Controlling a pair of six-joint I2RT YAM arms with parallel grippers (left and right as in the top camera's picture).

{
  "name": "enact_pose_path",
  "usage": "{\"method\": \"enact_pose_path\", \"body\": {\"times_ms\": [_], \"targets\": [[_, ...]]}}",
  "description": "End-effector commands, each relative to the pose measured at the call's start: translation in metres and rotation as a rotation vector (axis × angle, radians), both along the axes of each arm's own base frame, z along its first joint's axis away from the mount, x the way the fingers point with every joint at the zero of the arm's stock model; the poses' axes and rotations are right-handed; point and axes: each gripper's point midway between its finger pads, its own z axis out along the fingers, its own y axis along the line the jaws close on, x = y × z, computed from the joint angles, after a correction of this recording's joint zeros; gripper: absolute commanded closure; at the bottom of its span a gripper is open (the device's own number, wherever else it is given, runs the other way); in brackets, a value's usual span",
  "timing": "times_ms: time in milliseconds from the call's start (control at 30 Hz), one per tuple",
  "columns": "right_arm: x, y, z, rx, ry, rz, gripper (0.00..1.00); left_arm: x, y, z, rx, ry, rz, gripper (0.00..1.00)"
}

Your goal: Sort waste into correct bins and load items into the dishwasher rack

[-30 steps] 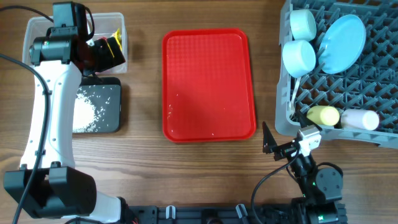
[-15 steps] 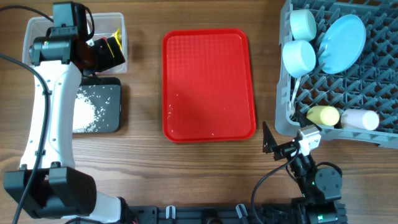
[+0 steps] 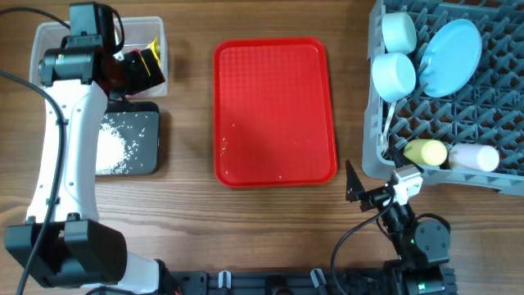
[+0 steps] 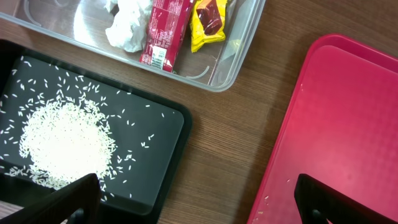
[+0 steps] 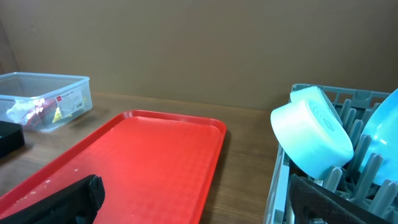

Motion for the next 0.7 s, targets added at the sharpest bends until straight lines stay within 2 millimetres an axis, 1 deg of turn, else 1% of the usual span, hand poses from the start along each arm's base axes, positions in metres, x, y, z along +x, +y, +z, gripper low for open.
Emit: {"method": "enact_pose_path", "body": {"times_ms": [0,100,200,300,400,467,533,600,633,667], "targets": [[0.001,-0.005,0.004,0.022,-0.012,-0.028,0.00,0.000,0.001,-0.003,-0.008,0.007,0.010,0.00],[0.001,-0.005,0.004,0.022,-0.012,-0.028,0.00,-0.001,-0.001,0.003,-0.007,-0.008,0.005,0.00],[0.001,-0.005,0.004,0.022,-0.012,-0.028,0.00,-0.005,-0.008,0.016,-0.005,-0.043,-0.013,0.00],[0.001,-0.005,0.004,0.022,-0.012,-0.028,0.01,-0.013,-0.026,0.045,-0.005,-0.120,-0.059,0.00],[0.001,-0.005,0.004,0.022,-0.012,-0.028,0.00,-0.029,-0.045,0.079,-0.008,-0.216,-0.109,0.00],[0.001,-0.005,0.004,0.022,-0.012,-0.028,0.00,-0.039,-0.052,0.098,-0.011,-0.270,-0.131,0.00],[0.001,-0.005,0.004,0.022,-0.012,-0.028,0.00,-0.058,-0.053,0.121,-0.008,-0.331,-0.136,0.00],[0.001,-0.005,0.004,0.022,-0.012,-0.028,0.00,-0.078,-0.052,0.139,-0.018,-0.380,-0.139,0.00],[0.001,-0.005,0.004,0.022,-0.012,-0.028,0.00,-0.087,-0.051,0.148,-0.017,-0.415,-0.139,0.00],[0.001,-0.005,0.004,0.022,-0.012,-0.028,0.00,-0.093,-0.050,0.152,-0.017,-0.442,-0.138,0.00]]}}
